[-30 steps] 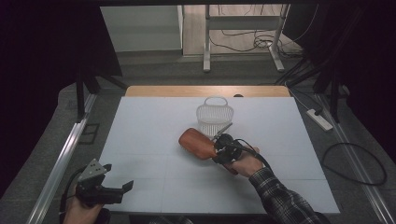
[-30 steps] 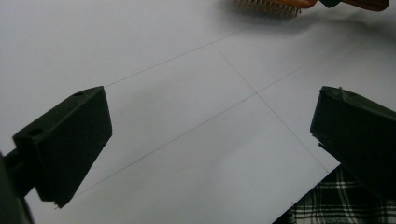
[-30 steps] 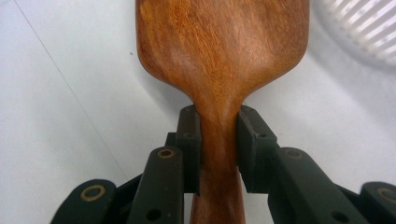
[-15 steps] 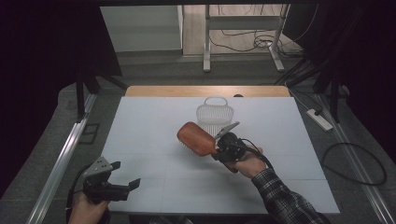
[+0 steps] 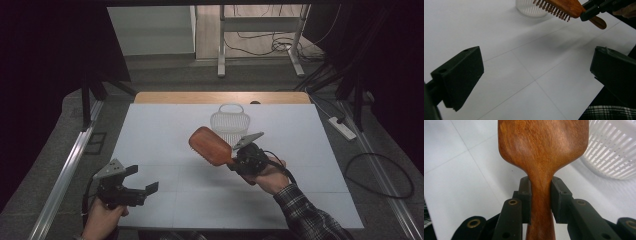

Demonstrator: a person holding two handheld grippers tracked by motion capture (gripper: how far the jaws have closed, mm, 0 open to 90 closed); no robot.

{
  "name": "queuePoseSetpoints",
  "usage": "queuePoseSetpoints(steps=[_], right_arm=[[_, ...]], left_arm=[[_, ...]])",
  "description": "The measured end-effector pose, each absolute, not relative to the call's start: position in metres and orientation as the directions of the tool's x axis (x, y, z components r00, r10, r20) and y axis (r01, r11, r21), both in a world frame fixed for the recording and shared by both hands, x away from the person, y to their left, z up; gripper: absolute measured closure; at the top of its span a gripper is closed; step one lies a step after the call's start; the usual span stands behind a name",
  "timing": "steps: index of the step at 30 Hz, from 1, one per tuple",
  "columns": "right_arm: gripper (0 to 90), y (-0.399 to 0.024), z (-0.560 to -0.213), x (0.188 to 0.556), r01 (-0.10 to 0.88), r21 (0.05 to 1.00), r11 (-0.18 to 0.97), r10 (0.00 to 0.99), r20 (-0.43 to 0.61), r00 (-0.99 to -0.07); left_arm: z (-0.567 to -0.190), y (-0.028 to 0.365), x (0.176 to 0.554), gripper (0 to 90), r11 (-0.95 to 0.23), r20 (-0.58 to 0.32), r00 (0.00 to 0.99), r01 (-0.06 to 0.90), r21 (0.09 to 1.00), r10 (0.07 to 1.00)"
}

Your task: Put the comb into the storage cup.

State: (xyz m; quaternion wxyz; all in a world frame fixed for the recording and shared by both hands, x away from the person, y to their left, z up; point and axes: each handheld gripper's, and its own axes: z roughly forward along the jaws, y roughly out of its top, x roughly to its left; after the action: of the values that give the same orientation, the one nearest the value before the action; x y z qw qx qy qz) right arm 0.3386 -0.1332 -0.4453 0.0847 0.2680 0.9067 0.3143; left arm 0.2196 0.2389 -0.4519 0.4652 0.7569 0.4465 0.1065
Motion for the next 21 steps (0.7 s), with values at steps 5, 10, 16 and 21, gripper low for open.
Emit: queuePoseSetpoints(steps=[5, 10, 16, 21], right_arm=[[72.4, -0.138, -0.439, 0.333, 0.42, 0.641, 0.642, 0.538, 0.014, -0.843], [72.4, -0.144, -0.434, 0.328, 0.416, 0.667, 0.617, 0.544, 0.02, -0.839], [72.3, -0.152, -0.428, 0.324, 0.424, 0.698, 0.577, 0.55, 0.051, -0.833], [72.4, -0.158, -0.423, 0.321, 0.416, 0.726, 0.548, 0.559, 0.053, -0.827]], left_arm=[[-0.445, 0.23, 0.23, 0.0, -0.181, -0.256, 0.586, 0.583, 0.792, 0.769], [-0.438, 0.223, 0.241, 0.0, -0.165, -0.278, 0.595, 0.581, 0.797, 0.754], [-0.432, 0.214, 0.253, 0.0, -0.145, -0.31, 0.616, 0.576, 0.805, 0.725], [-0.431, 0.205, 0.262, 0.0, -0.166, -0.315, 0.637, 0.578, 0.799, 0.703]])
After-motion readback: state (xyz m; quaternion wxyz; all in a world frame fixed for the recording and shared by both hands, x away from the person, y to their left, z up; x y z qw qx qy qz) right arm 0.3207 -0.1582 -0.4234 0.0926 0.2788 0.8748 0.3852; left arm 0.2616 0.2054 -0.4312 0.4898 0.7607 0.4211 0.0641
